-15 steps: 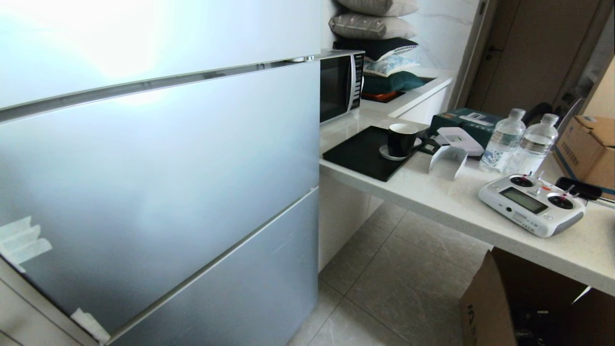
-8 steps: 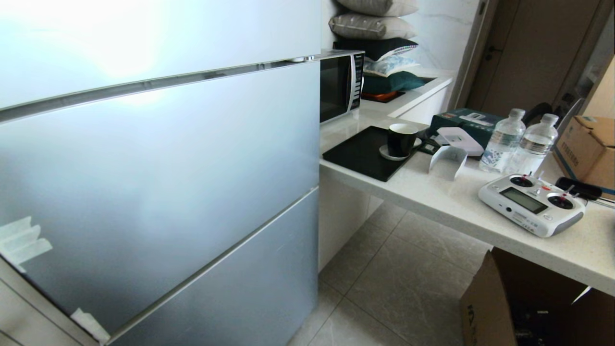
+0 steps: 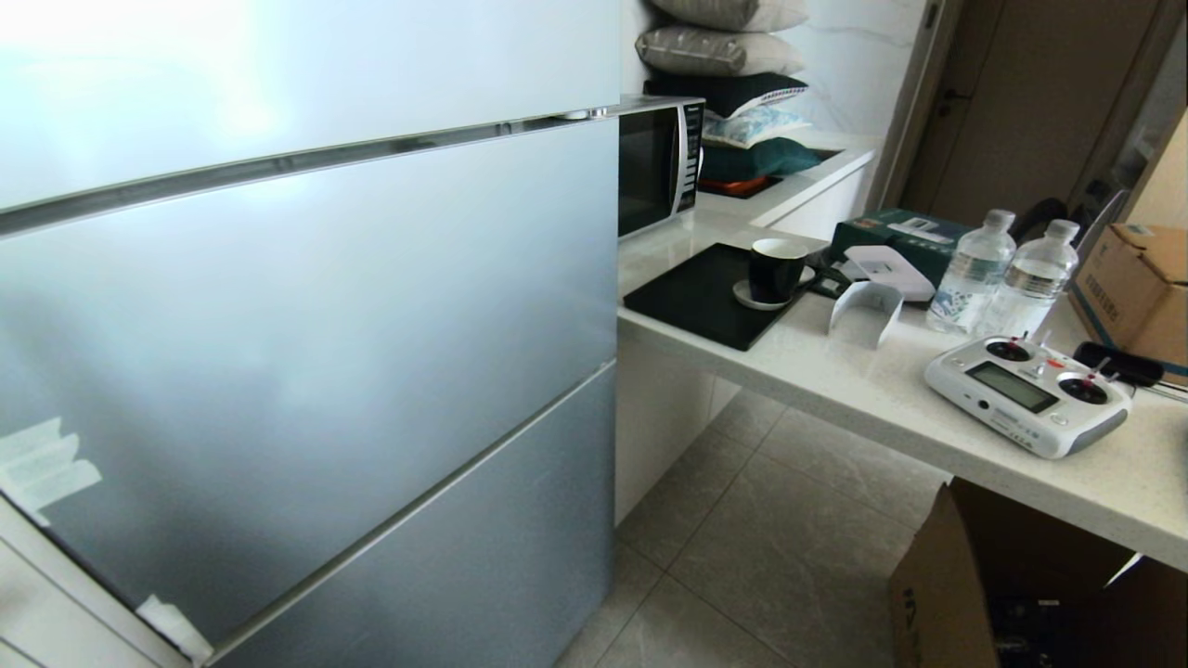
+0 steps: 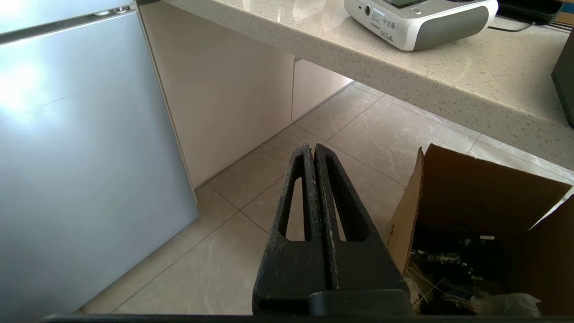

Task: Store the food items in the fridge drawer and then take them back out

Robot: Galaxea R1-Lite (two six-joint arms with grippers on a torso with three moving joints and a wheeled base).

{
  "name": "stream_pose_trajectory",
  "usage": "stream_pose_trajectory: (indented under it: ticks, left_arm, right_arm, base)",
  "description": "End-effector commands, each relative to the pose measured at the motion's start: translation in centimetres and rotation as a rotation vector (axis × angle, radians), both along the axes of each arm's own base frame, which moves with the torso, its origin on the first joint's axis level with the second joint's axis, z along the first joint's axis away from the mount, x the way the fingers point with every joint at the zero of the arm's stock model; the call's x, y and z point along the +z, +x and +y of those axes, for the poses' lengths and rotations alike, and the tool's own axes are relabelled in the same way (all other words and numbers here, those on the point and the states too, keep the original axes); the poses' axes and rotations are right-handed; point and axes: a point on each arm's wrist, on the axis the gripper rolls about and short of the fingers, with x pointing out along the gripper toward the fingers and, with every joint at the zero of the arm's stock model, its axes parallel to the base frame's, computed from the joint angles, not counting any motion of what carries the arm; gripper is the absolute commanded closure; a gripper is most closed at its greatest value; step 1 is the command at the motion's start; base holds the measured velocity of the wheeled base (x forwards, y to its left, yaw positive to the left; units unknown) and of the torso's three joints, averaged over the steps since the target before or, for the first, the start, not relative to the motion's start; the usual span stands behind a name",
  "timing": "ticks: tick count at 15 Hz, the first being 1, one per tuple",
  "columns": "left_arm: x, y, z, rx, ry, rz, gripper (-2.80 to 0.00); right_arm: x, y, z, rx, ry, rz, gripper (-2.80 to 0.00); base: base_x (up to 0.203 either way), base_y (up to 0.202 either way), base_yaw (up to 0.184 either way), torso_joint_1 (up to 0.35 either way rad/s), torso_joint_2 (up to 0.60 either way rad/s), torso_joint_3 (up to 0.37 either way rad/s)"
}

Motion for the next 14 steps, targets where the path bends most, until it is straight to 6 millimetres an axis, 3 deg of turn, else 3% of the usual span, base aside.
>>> stream_pose_trajectory:
  ticks: [1, 4, 6, 10, 14]
  left_arm:
    - [3.5, -0.7, 0.0, 0.012, -0.008, -0.074, 0.0]
    - [9.0, 1.6, 0.4, 0.188, -0.057, -0.021, 0.0]
    - [11.1, 3.6, 0.6, 0.294, -0.08, 0.019, 0.0]
    - [12.5, 8.0, 1.2, 0.42, -0.099, 0.084, 0.0]
    - [12.7, 11.1, 1.5, 0.367, -0.169, 0.136, 0.0]
  right_arm:
    - [0.0, 0.0, 0.0, 0.001, -0.001, 0.001, 0.0]
    - [0.0, 0.0, 0.0, 0.001, -0.001, 0.001, 0.0]
    - [0.0, 0.0, 0.0, 0.001, -0.001, 0.001, 0.0]
    - [0.0, 0.0, 0.0, 0.001, -0.001, 0.001, 0.0]
    - [0.0, 0.0, 0.0, 0.001, -0.001, 0.001, 0.0]
  base:
    - [0.0, 0.0, 0.0, 0.0, 0.0, 0.0]
    - [0.0, 0.0, 0.0, 0.0, 0.0, 0.0]
    - [0.0, 0.0, 0.0, 0.0, 0.0, 0.0]
    - [0.0, 0.0, 0.0, 0.0, 0.0, 0.0]
    - [0.0, 0.0, 0.0, 0.0, 0.0, 0.0]
